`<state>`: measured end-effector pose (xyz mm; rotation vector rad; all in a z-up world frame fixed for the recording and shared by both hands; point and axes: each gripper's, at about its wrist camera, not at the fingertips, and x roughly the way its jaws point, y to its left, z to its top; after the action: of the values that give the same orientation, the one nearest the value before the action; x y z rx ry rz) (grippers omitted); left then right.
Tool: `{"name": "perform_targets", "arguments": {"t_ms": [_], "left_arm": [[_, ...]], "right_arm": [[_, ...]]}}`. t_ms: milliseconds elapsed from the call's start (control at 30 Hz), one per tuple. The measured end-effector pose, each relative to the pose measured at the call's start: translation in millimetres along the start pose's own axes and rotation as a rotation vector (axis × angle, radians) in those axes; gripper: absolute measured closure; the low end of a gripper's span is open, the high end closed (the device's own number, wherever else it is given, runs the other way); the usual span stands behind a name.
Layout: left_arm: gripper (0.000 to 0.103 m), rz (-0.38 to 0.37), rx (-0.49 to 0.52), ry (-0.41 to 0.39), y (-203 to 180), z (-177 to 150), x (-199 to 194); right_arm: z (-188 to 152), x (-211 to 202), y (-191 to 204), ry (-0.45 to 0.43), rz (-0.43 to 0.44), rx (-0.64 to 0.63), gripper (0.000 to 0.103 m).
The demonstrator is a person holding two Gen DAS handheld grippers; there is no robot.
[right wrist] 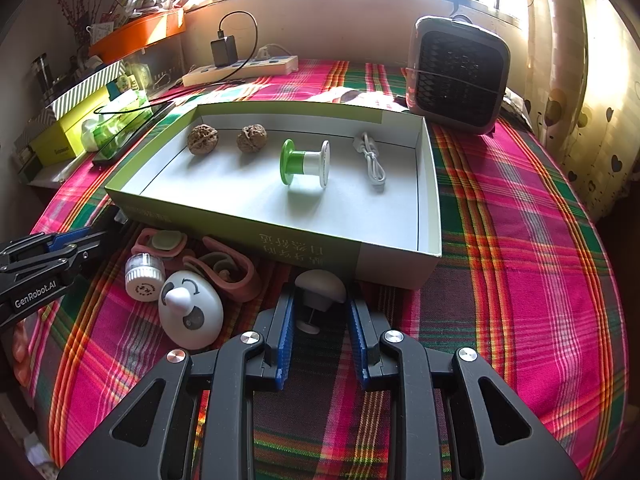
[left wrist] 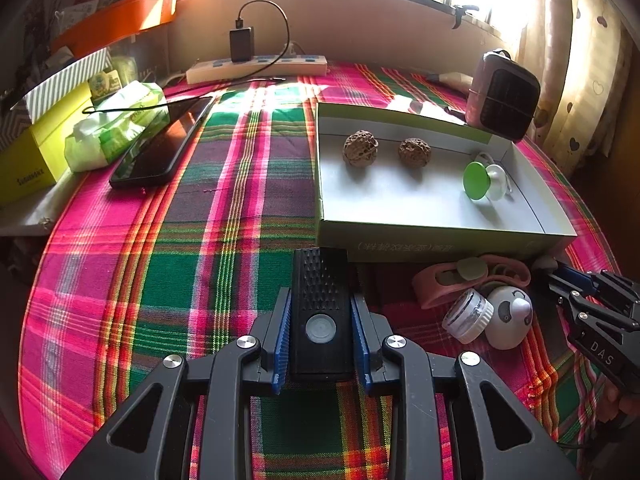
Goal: Organize objects
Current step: 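Grasp the black remote with the left tool while the right tool grasps the white mushroom knob, then carry the remote and knob into the white box lid and open both tools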
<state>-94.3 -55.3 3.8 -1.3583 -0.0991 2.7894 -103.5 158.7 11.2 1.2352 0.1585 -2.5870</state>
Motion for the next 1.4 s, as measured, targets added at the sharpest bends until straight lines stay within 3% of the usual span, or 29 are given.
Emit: {"name": "perform_targets", "arguments": {"t_ms": [800, 1400], "left_arm": [[0.078, -0.035, 0.032, -0.067, -8, 19, -38], [0.078, -0.063, 0.052, -0.072, -20, 64, -18]], "right_arm": [[20, -28, -2, -0.065, 0.035, -0.01, 0.077], [90, -21, -9, -0.119, 0.015, -0.071, 0.077]]}}
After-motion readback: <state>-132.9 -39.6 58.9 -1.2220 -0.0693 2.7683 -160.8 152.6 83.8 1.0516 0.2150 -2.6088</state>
